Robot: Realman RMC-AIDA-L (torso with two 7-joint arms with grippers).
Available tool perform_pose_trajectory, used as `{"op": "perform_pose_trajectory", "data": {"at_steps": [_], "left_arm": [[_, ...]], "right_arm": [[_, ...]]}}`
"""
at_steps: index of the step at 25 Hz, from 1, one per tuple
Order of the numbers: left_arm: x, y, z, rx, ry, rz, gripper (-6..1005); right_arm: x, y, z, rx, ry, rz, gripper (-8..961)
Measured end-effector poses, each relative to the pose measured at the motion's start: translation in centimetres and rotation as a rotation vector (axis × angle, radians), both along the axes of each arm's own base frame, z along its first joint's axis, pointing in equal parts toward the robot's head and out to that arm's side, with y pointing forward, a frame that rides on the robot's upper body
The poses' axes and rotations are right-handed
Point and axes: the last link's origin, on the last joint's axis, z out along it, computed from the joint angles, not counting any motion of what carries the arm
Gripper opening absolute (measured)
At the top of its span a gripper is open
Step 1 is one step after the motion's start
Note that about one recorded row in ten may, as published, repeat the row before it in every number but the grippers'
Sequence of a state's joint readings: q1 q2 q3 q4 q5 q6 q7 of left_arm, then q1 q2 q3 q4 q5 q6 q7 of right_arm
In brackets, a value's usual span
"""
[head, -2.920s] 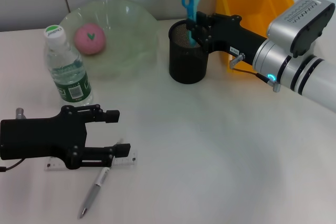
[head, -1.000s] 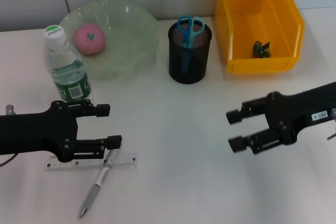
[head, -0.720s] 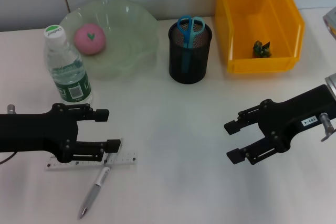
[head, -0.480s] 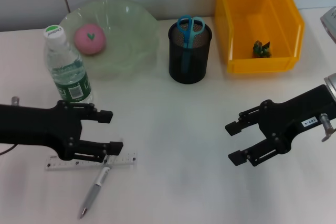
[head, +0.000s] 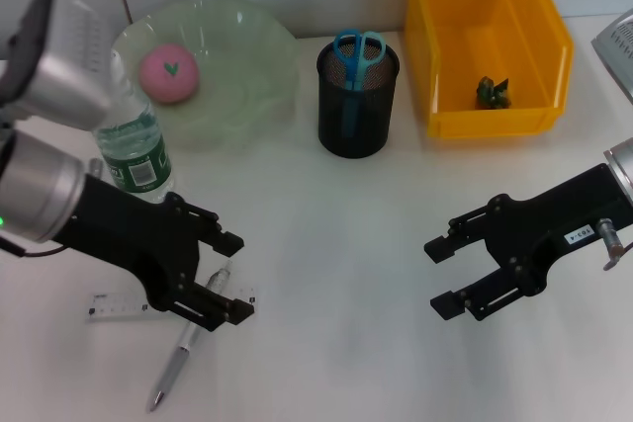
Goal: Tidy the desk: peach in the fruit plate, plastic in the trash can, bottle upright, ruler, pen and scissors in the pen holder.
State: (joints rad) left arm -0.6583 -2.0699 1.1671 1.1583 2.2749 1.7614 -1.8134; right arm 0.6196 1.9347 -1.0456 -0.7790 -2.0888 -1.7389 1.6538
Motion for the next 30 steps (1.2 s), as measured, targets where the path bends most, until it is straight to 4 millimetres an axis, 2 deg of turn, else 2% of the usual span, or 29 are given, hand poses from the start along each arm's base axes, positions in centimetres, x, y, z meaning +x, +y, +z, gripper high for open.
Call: {"op": "perform_pose_trajectory", "data": {"at_steps": [9, 20, 30], "left_arm": [[1.0, 0.8, -2.6, -0.013, 0.210, -0.107, 794], [1.8, 0.6, -4.6, -0.037, 0.204, -0.225, 794], [1.4, 0.8, -6.2, -0.041, 0.199, -0.280, 793]], "right_arm": [[-0.2, -0.1, -0.4, -0.005, 0.011, -0.012, 775], [-0.6, 0.0, -1.0, -0.009, 0.014, -0.020, 775], [-0.4, 0.0, -1.2, -0.007, 0.003, -0.031, 775]]}}
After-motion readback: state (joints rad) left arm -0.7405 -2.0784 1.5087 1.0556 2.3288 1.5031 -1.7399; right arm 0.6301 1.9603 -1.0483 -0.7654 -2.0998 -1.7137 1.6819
